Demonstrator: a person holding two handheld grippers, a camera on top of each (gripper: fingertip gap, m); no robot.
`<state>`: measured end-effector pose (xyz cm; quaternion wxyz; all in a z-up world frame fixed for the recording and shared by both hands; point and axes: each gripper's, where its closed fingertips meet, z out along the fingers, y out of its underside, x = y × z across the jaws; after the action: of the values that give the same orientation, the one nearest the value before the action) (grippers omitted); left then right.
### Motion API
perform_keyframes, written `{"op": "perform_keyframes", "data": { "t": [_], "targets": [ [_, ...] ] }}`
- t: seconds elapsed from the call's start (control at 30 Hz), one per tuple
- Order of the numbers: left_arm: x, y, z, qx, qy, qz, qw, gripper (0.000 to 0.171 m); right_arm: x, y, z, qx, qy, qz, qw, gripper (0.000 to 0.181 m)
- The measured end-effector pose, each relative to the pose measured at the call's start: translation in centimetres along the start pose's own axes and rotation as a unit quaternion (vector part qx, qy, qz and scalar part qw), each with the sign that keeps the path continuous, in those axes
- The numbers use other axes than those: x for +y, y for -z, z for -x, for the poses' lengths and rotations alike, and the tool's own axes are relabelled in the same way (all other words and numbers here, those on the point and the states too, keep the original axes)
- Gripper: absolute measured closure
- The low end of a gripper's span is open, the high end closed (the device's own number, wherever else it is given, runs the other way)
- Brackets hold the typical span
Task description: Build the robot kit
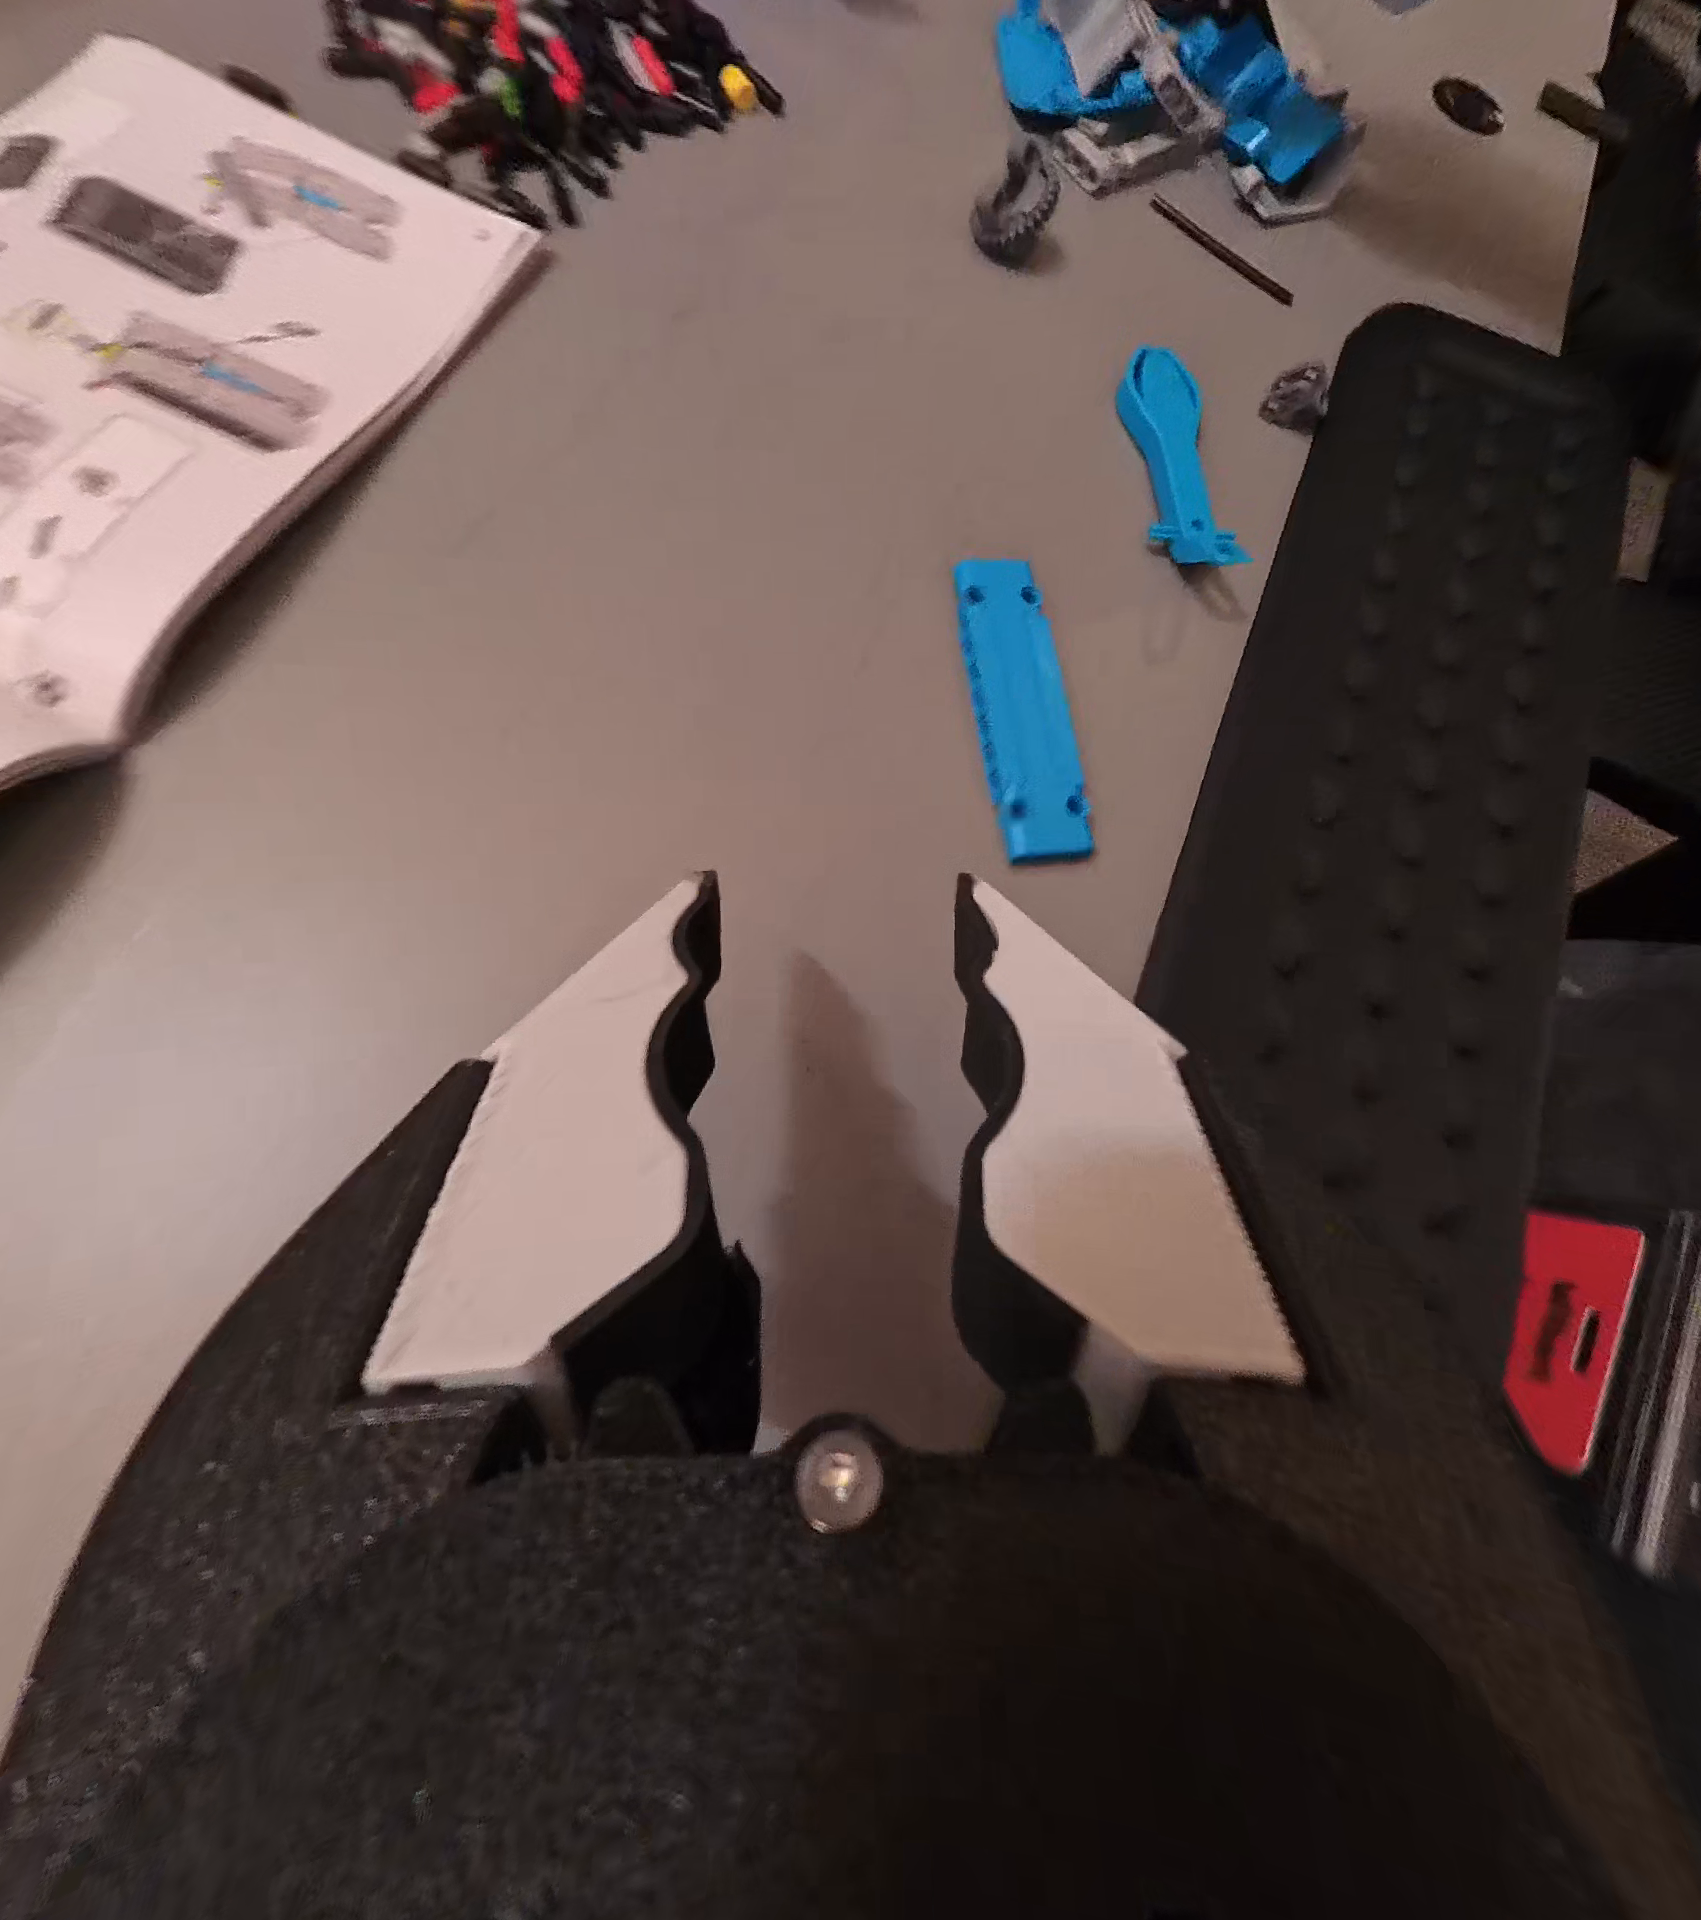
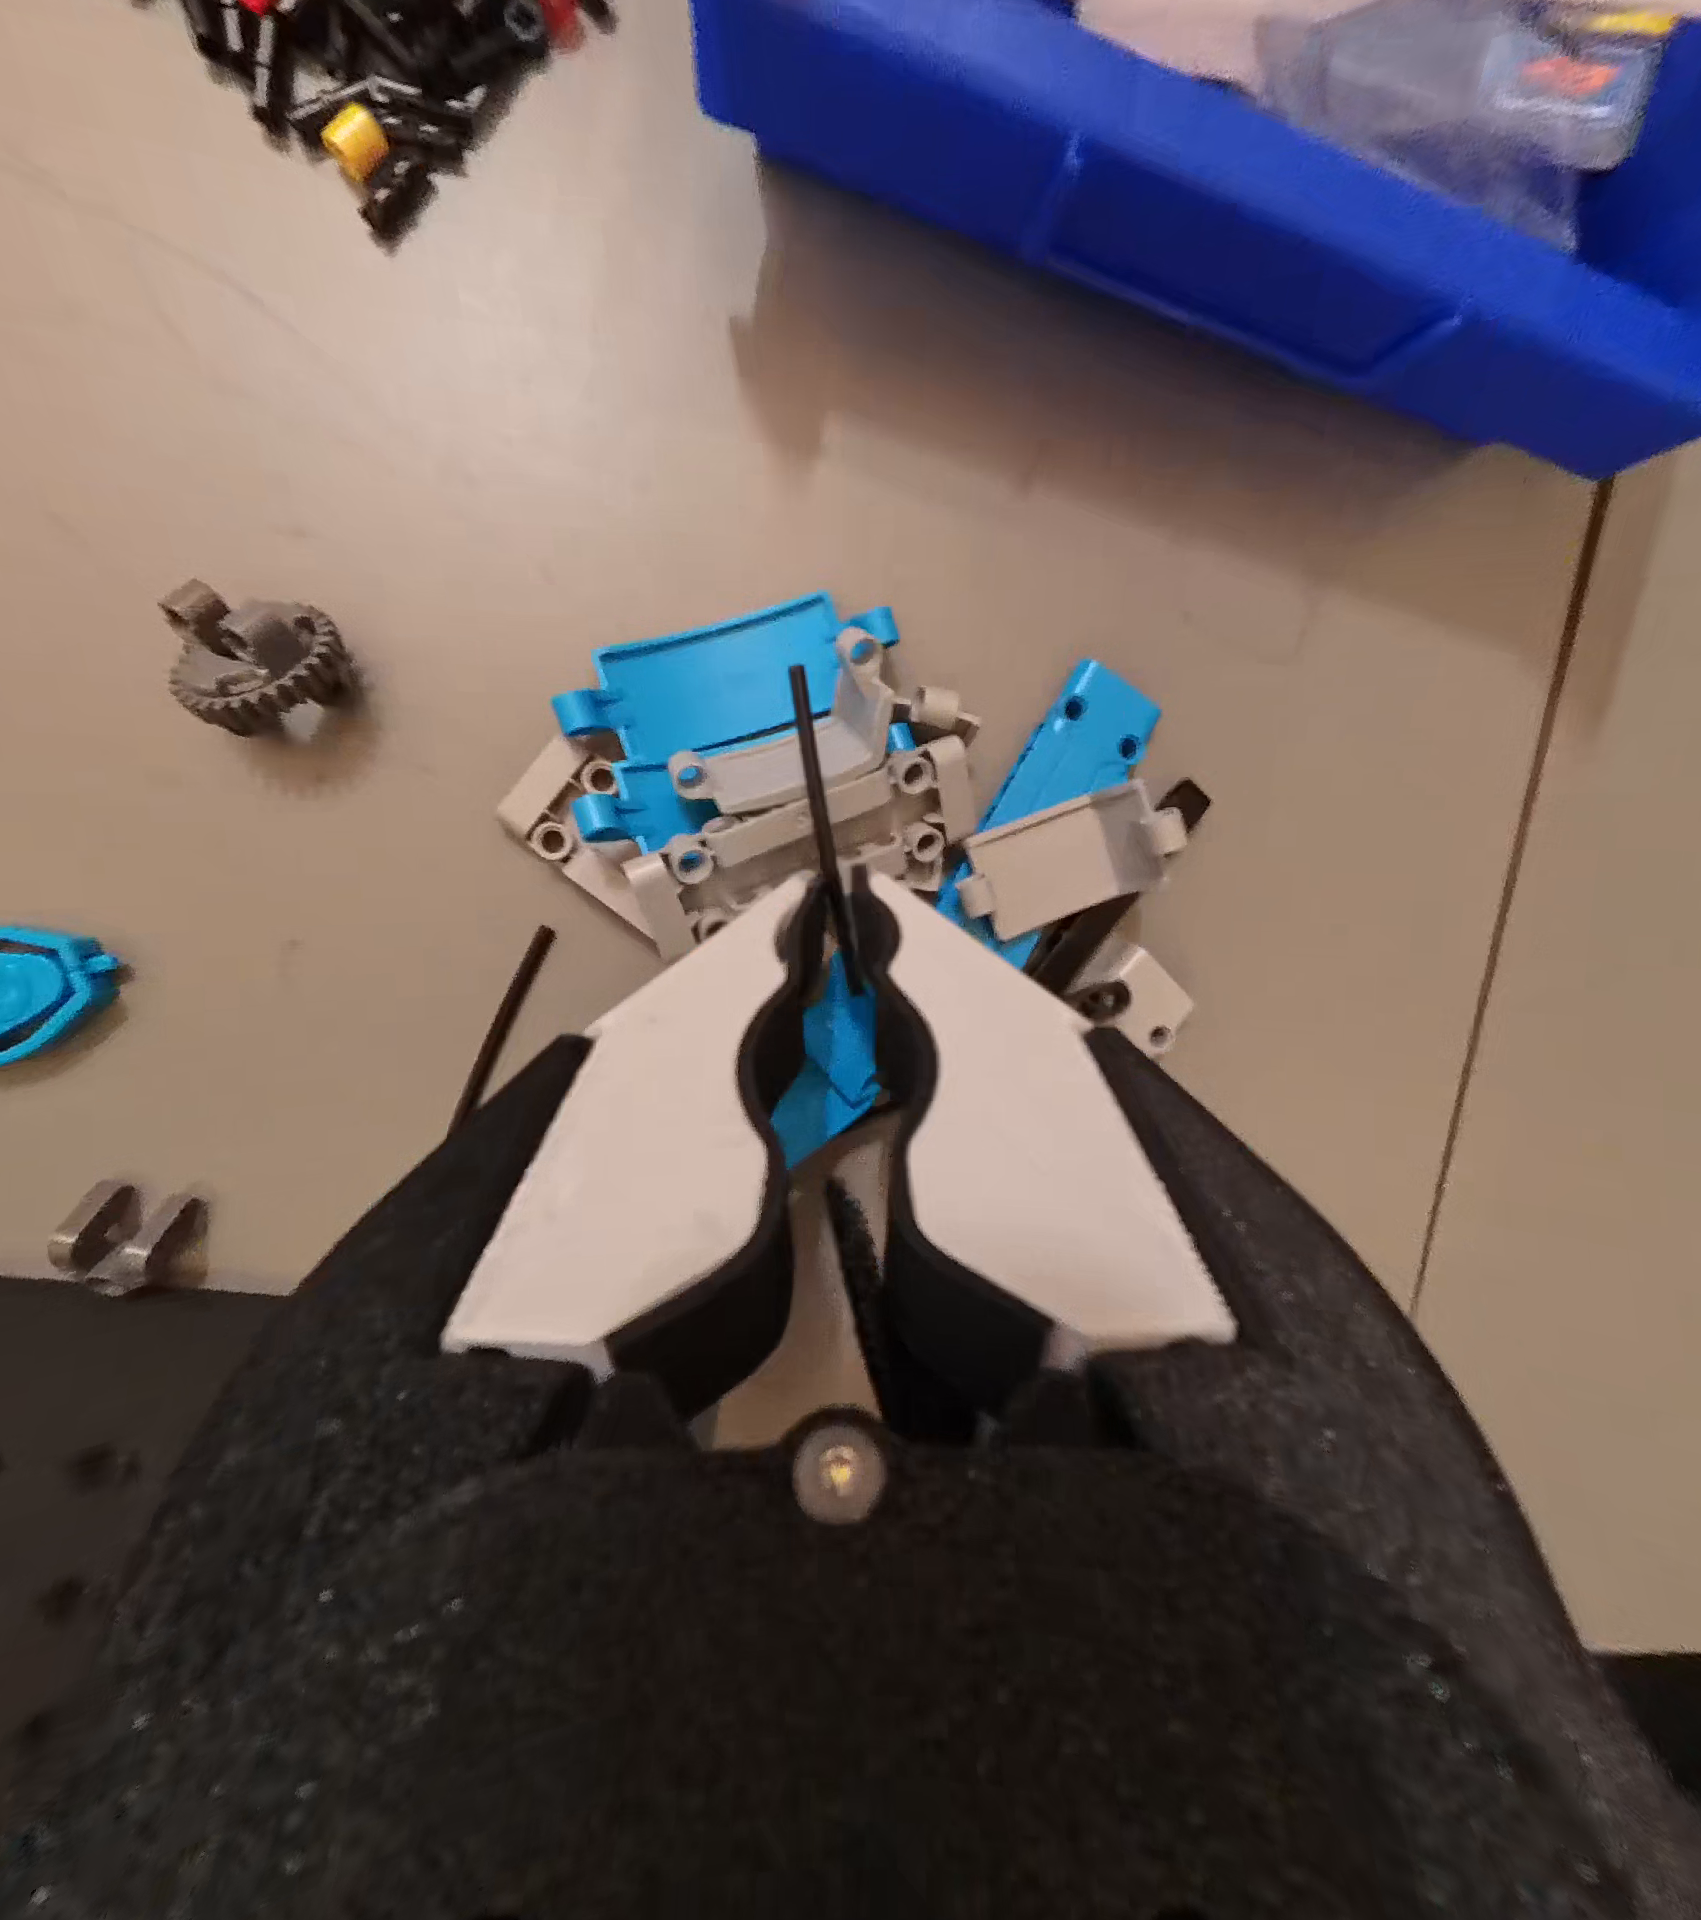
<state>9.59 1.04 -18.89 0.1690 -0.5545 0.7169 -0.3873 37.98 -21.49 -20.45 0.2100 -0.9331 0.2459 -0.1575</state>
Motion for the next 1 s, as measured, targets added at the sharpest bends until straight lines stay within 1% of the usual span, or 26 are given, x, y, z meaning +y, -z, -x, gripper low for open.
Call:
{"op": "perform_keyframes", "data": {
  "t": [0.07, 0.1, 0.13, 0.17, 0.2, 0.23, 0.27, 0.3, 0.37, 0.43, 0.47, 0.5, 0.53, 0.57, 0.6, 0.67, 0.7, 0.77, 0.83, 0.93, 1.0],
  "targets": [
    [-0.6, -2.2, -2.3, 0.019, -0.01, 0.016, 1.0, 0.127, -0.3, 1.2, 0.2, 0.021, -0.004, -0.011, 1.0, 0.152],
    [-0.6, -3.2, -3.3, 0.023, -0.019, 0.027, 0.999, 0.126, -0.8, 2.2, 1.1, 0.019, 0.0, -0.026, 0.999, 0.148],
    [-0.6, -4.1, -4.0, 0.02, -0.028, 0.036, 0.999, 0.125, -1.5, 3.3, 2.9, -0.001, 0.013, -0.049, 0.999, 0.148],
    [-0.6, -4.8, -4.5, 0.014, -0.035, 0.043, 0.998, 0.124, -2.3, 4.5, 6.1, -0.051, 0.039, -0.076, 0.995, 0.148],
    [-0.6, -5.4, -4.9, 0.012, -0.039, 0.048, 0.998, 0.124, -2.6, 5.6, 10.2, -0.122, 0.069, -0.1, 0.985, 0.145],
    [-0.5, -6.0, -5.3, 0.012, -0.038, 0.053, 0.998, 0.124, -2.1, 6.6, 14.3, -0.196, 0.097, -0.107, 0.97, 0.135],
    [-0.4, -6.4, -5.5, 0.011, -0.033, 0.058, 0.998, 0.124, -1.0, 7.1, 17.7, -0.252, 0.127, -0.095, 0.955, 0.127],
    [-0.2, -6.8, -5.5, 0.005, -0.031, 0.064, 0.997, 0.124, -0.2, 6.8, 19.7, -0.265, 0.15, -0.088, 0.948, 0.124],
    [0.0, -7.3, -4.8, -0.024, -0.035, 0.079, 0.996, 0.124, 0.9, 5.3, 21.8, -0.266, 0.176, -0.079, 0.944, 0.121],
    [-0.1, -7.6, -4.5, -0.04, -0.047, 0.086, 0.994, 0.126, 2.1, 4.0, 23.1, -0.268, 0.199, -0.065, 0.94, 0.126],
    [0.0, -7.8, -4.3, -0.051, -0.055, 0.092, 0.993, 0.13, 2.0, 3.9, 23.3, -0.268, 0.204, -0.075, 0.938, 0.131],
    [-0.1, -7.8, -4.2, -0.058, -0.064, 0.094, 0.992, 0.132, 1.9, 3.9, 23.0, -0.258, 0.212, -0.081, 0.939, 0.143],
    [-0.1, -7.9, -4.4, -0.055, -0.065, 0.099, 0.991, 0.137, 2.0, 3.4, 22.3, -0.231, 0.23, -0.079, 0.942, 0.155],
    [-0.1, -7.9, -4.5, -0.056, -0.064, 0.104, 0.991, 0.139, 2.1, 3.0, 21.4, -0.203, 0.246, -0.081, 0.944, 0.158],
    [-0.2, -8.0, -4.5, -0.056, -0.065, 0.11, 0.99, 0.148, 1.9, 3.1, 21.0, -0.192, 0.254, -0.09, 0.944, 0.168],
    [-0.6, -8.1, -4.4, -0.063, -0.07, 0.119, 0.988, 0.148, 1.2, 3.7, 20.0, -0.187, 0.244, -0.113, 0.945, 0.172],
    [-1.1, -8.2, -4.3, -0.066, -0.074, 0.115, 0.988, 0.148, 0.6, 4.1, 18.9, -0.175, 0.232, -0.131, 0.948, 0.175],
    [-2.4, -8.3, -4.4, -0.062, -0.083, 0.107, 0.989, 0.148, -0.6, 5.5, 15.3, -0.134, 0.208, -0.168, 0.954, 0.179],
    [-4.4, -8.6, -4.6, -0.051, -0.084, 0.09, 0.991, 0.148, -1.3, 7.2, 10.9, -0.081, 0.184, -0.196, 0.96, 0.179],
    [-8.4, -9.8, -5.0, -0.007, -0.076, 0.063, 0.995, 0.148, -1.9, 9.9, 3.7, 0.015, 0.148, -0.241, 0.959, 0.179],
    [-11.6, -11.2, -4.4, -0.002, -0.088, 0.046, 0.995, 0.148, -1.5, 10.7, -0.3, 0.052, 0.117, -0.255, 0.958, 0.179]
  ]
}}
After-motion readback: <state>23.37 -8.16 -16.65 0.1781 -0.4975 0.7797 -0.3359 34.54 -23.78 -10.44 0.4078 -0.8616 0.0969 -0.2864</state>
